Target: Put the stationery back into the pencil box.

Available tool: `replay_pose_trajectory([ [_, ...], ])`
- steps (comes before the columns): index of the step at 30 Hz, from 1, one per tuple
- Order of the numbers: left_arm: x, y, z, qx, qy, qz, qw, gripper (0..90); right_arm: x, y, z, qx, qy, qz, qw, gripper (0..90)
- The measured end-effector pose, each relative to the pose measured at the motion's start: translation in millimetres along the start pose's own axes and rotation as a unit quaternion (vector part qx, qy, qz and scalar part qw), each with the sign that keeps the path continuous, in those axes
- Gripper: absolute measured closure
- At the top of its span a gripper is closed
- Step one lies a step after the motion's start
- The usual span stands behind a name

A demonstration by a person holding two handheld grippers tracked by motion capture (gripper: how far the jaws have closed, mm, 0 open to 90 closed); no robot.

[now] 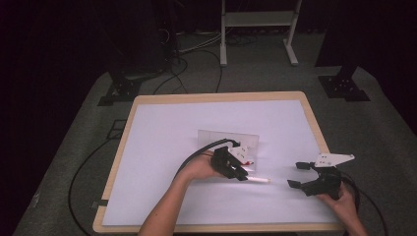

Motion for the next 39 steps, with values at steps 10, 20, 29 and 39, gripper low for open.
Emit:
replay_pose_trajectory([
  [10, 13.8, -12.3, 3.3, 0.018, 0.015, -0.004, 0.9997, 78.6, -1.4, 0.3, 0.6, 0.002, 0.001, 0.002, 1.0, 17.4],
  [20, 26.1, -25.9, 7.1, 0.038, 0.032, -0.003, 0.9988, 78.6, -2.5, 0.5, 1.7, 0.004, 0.001, 0.004, 1.0, 17.4],
  [29, 30.1, -37.5, 13.6, 0.058, 0.037, 0.012, 0.9976, 78.6, -2.2, 0.8, 2.0, 0.006, 0.001, 0.003, 1.0, 17.4],
  [39, 35.9, -38.8, 20.8, 0.062, 0.043, 0.017, 0.997, 78.6, -2.0, 0.9, 1.8, 0.004, 0.002, 0.001, 1.0, 17.4],
])
Point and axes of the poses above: each handheld gripper's, and its own axes: x roughly backward along the jaws, y roughly out of its top, z roughly to its left, the point moved 2 cm from there along -x, roughly forward along the jaws, and after that the axes turned 14 degrees about -x, right-handed, at the moved point
